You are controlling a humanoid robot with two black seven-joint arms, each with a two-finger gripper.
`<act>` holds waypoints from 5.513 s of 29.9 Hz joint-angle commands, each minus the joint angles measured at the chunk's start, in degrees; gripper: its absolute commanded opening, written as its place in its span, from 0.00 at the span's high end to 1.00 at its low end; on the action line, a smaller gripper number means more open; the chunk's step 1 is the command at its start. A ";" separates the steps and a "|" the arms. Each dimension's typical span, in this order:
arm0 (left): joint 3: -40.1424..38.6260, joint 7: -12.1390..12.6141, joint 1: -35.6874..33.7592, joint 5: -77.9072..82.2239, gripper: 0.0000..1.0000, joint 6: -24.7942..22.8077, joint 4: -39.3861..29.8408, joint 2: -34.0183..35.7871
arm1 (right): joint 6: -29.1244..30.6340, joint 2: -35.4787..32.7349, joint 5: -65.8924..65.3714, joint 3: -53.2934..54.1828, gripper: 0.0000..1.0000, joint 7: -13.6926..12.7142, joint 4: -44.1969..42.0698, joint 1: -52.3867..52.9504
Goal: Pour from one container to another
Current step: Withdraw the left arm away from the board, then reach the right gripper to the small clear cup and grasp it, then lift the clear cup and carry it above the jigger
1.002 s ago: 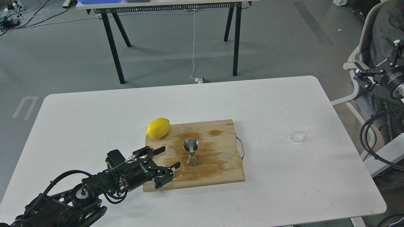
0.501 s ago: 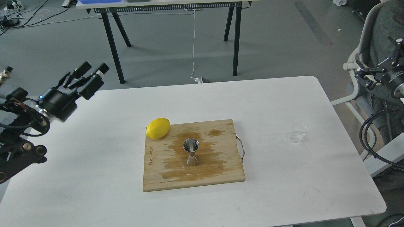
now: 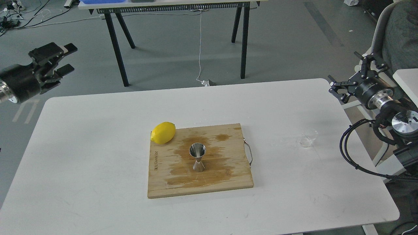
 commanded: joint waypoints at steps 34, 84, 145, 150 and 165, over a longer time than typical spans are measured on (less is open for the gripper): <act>-0.57 -0.02 9.65 -17.98 0.01 -0.01 1.58 -4.95 | -44.70 -11.24 33.77 11.63 0.01 -5.57 38.93 -30.75; -0.74 -0.02 10.62 -17.98 0.01 -0.01 5.54 -7.85 | -43.20 7.57 21.99 3.36 0.01 -4.96 16.25 -14.32; -0.83 -0.02 11.15 -17.98 0.01 -0.01 10.46 -10.84 | -26.95 12.93 2.83 -37.67 0.72 -5.66 27.84 19.25; -0.83 -0.02 11.15 -18.07 0.01 -0.01 10.46 -10.84 | -25.10 12.85 -1.64 -45.23 0.72 -5.84 33.29 22.59; -0.92 -0.02 11.50 -18.16 0.01 -0.01 10.38 -13.12 | -24.66 4.15 -14.21 -57.19 0.73 -5.31 45.86 27.60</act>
